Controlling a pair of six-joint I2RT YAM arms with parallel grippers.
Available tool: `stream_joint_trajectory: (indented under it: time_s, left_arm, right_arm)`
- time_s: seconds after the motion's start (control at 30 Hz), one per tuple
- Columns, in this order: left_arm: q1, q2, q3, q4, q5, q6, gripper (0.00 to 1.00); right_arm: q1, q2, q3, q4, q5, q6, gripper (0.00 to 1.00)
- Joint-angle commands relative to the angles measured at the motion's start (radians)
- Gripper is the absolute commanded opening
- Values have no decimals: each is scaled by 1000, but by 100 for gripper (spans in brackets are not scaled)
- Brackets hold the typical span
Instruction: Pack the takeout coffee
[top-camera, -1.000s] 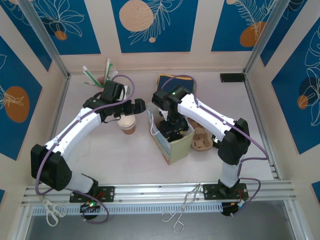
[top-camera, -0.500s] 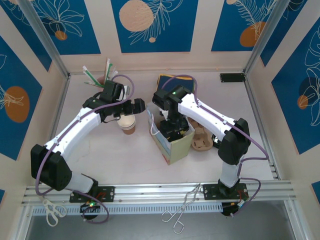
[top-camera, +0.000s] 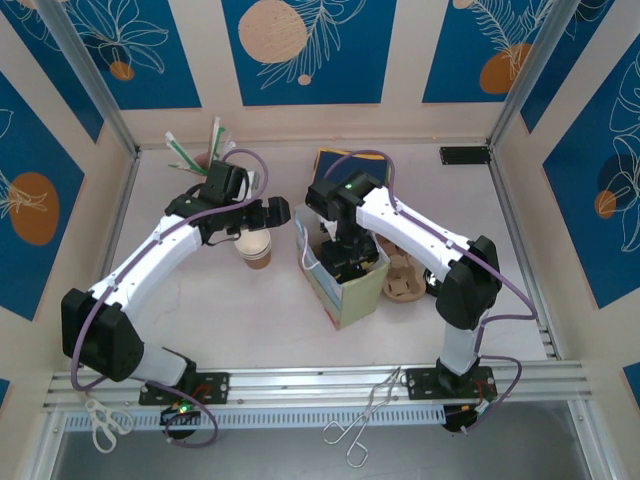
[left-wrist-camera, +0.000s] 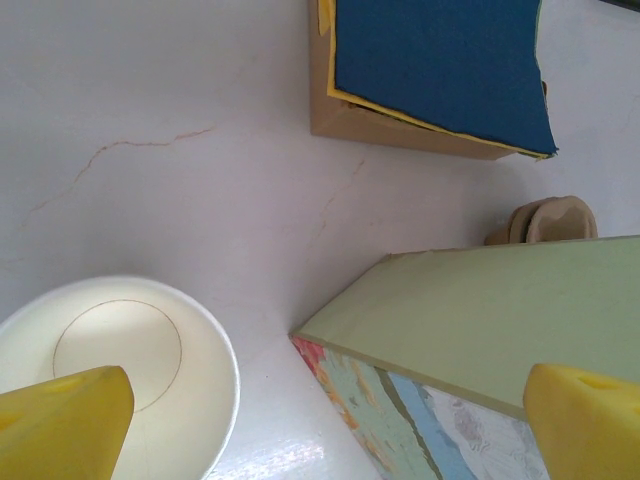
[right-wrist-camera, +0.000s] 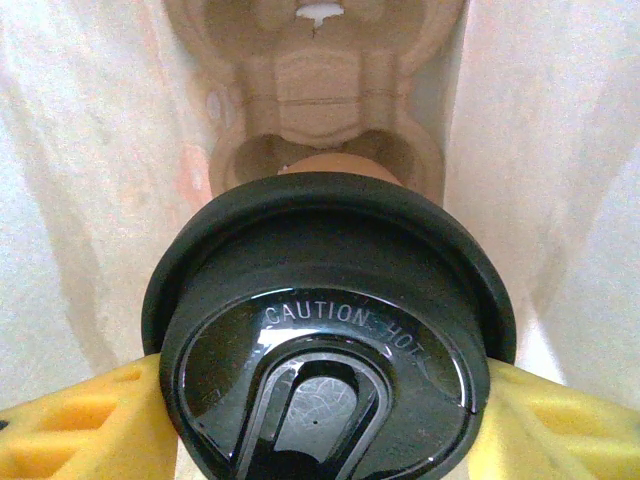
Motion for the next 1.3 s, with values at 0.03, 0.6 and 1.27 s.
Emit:
stream_joint_trajectory:
  time_s: [0.03,0.6,1.27]
  left_arm:
    - [15,-12,25,-5,15,27,100]
    - [16,-10,27,-7,18,26,100]
    - [17,-9,27,-10,16,28,100]
  right_arm:
    - [-6,-23,-18,-19,-33,3,65]
    - [-10,-10,-35,15,-41,1,65]
    - [-10,-6,-36,30,-59,2,64]
